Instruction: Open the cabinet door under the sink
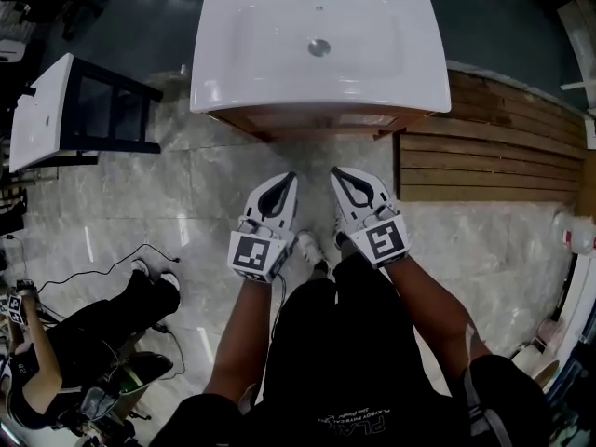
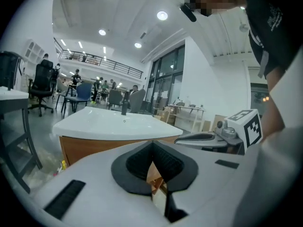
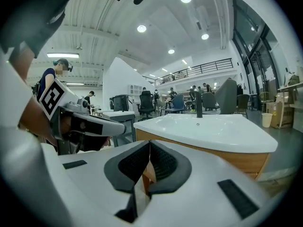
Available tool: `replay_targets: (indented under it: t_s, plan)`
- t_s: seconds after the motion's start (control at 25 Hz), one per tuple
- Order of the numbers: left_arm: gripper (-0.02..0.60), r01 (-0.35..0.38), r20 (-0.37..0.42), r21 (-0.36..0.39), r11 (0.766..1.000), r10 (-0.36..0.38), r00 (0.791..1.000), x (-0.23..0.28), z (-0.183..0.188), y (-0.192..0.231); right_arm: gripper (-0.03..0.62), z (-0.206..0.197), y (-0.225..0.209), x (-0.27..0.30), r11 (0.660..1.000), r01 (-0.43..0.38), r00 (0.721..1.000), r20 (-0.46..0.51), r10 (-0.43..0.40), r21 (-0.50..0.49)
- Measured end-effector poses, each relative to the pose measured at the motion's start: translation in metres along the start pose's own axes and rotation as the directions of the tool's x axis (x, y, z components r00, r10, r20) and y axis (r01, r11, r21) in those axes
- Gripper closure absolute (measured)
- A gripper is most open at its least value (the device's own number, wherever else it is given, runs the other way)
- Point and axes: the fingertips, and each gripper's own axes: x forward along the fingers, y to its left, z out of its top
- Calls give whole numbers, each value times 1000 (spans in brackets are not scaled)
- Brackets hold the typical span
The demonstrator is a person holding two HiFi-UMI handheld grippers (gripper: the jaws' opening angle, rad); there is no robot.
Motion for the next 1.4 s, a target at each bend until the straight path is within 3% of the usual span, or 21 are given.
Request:
replay_targets:
  t_s: [0.16,0.24,0.36,0.52,0.68,0.84,1.2,1.28,1.4]
  plan:
    - [563,-36,-6,-29,999,35,999,30,-28,22,569,-27,-17,30,999,-2,1000,-14,1,-48]
    - [563,-74,-41,-35,997,72,997,38,-48,36,569,-46,-25,39,998,39,999,-34,-40,-42]
    - [563,-106,-30,-62,992,105,994,54,-67,51,569,-77,-43,50,994,104,993,-46,-106,-38]
    - [563,-129,-66,-49,990,125,990,70,-102,73,569,-124,-57,68,991,137,989,-60,-137,-10]
    - [563,-122,-84,-42,992,118,989,84,-145,87,569,-175,-68,84,986,162,980,-119,-157,39]
    - [563,-125,-134,-44,991,118,984,102,-188,97,569,-209,-87,106,986,167,978,-124,-167,-10]
    - [563,-95,-105,-59,994,89,991,141,-231,114,565,-266,-105,136,981,193,966,-176,-192,-11]
    - [563,-88,-103,-47,995,83,991,144,-238,117,478,-276,-108,139,982,189,958,-216,-189,-18]
    - [563,-68,-112,-23,997,65,992,146,-250,117,468,-282,-114,146,978,208,956,-215,-202,7]
